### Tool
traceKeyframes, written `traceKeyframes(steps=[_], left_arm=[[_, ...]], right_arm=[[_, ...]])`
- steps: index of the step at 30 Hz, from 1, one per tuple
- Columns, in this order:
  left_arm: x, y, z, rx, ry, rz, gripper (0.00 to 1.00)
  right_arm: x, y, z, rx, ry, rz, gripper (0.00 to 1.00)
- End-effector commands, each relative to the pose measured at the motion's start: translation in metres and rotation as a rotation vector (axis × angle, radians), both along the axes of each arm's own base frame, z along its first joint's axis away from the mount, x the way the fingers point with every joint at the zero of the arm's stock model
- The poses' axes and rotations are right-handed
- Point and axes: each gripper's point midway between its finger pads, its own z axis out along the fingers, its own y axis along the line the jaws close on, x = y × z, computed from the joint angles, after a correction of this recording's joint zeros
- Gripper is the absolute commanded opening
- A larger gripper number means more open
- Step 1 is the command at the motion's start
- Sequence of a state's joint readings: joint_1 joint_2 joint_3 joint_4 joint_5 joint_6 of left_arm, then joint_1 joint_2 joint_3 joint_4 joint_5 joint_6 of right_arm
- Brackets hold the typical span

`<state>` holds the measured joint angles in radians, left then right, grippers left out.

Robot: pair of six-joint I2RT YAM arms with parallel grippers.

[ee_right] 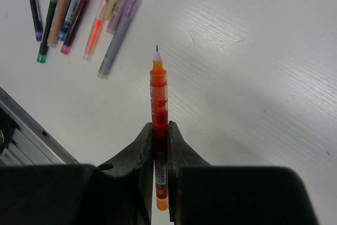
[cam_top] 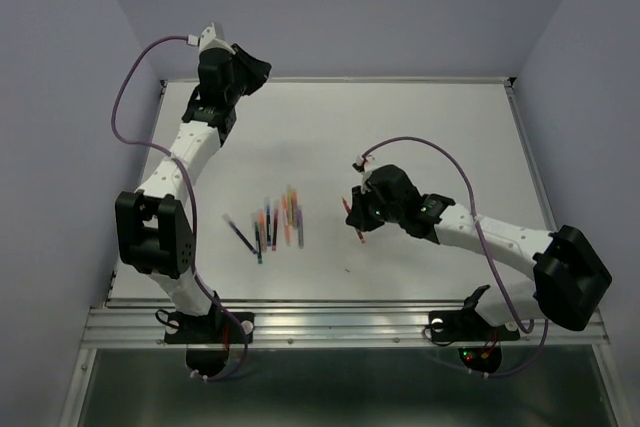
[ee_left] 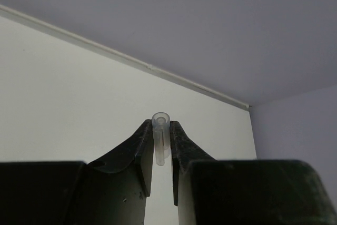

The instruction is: Open the pen caps

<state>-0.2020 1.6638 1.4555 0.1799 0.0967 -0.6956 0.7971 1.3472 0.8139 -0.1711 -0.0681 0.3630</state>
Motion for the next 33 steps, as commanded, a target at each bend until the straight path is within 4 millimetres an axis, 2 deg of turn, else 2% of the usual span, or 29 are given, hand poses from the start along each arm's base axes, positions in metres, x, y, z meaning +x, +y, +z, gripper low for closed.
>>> traceKeyframes(steps=[1, 2, 3, 4, 6, 7, 8, 9, 10, 12, 13, 15, 16, 19, 23, 27, 29, 31, 33], left_arm=[[-0.002, 0.008, -0.021, 0.086, 0.076, 0.031, 0.00], [-0.007, 0.013, -0.047, 0.136, 0.153, 0.038, 0.00], [-0.009, 0.022, -0.062, 0.172, 0.199, 0.071, 0.00], [-0.015, 0.029, -0.090, 0.219, 0.286, 0.091, 0.00], [-0.019, 0.043, -0.115, 0.314, 0.359, 0.123, 0.00], [-0.022, 0.049, -0.127, 0.346, 0.400, 0.138, 0.00], [-0.022, 0.054, -0.149, 0.379, 0.459, 0.149, 0.00], [-0.027, 0.059, -0.159, 0.411, 0.506, 0.158, 0.00], [-0.027, 0.062, -0.177, 0.443, 0.551, 0.148, 0.00], [-0.026, 0.066, -0.187, 0.466, 0.592, 0.153, 0.00], [-0.026, 0.065, -0.202, 0.484, 0.624, 0.136, 0.00], [-0.023, 0.065, -0.209, 0.503, 0.646, 0.122, 0.00], [-0.023, 0.066, -0.221, 0.518, 0.673, 0.122, 0.00], [-0.020, 0.071, -0.231, 0.559, 0.705, 0.126, 0.00], [-0.019, 0.077, -0.253, 0.605, 0.775, 0.132, 0.00], [-0.018, 0.073, -0.263, 0.596, 0.789, 0.106, 0.00], [-0.018, 0.072, -0.266, 0.597, 0.798, 0.102, 0.08], [-0.018, 0.073, -0.268, 0.600, 0.805, 0.101, 0.09], [-0.019, 0.074, -0.272, 0.599, 0.815, 0.105, 0.18]], right_arm=[[0.045, -0.023, 0.031, 0.024, -0.088, -0.210, 0.01], [0.054, -0.033, 0.024, -0.002, -0.067, -0.259, 0.01], [0.064, -0.045, 0.019, -0.024, -0.058, -0.313, 0.01], [0.085, -0.067, 0.012, -0.060, -0.048, -0.404, 0.01], [0.101, -0.093, 0.002, -0.118, -0.036, -0.505, 0.01], [0.109, -0.103, -0.001, -0.137, -0.034, -0.532, 0.01], [0.116, -0.112, -0.006, -0.148, -0.025, -0.556, 0.01], [0.126, -0.122, -0.013, -0.166, -0.009, -0.583, 0.01], [0.130, -0.126, -0.017, -0.193, -0.010, -0.564, 0.01], [0.140, -0.129, -0.019, -0.245, -0.037, -0.551, 0.01], [0.146, -0.142, -0.029, -0.319, -0.049, -0.562, 0.04], [0.158, -0.152, -0.028, -0.360, -0.071, -0.599, 0.05], [0.160, -0.153, -0.034, -0.382, -0.066, -0.598, 0.07], [0.170, -0.159, -0.037, -0.379, -0.056, -0.622, 0.09], [0.173, -0.161, -0.055, -0.397, -0.016, -0.624, 0.12], [0.174, -0.160, -0.062, -0.402, 0.000, -0.623, 0.19], [0.173, -0.160, -0.063, -0.401, 0.005, -0.629, 0.27], [0.174, -0.164, -0.064, -0.399, 0.011, -0.641, 0.29], [0.173, -0.163, -0.064, -0.394, 0.014, -0.643, 0.35]])
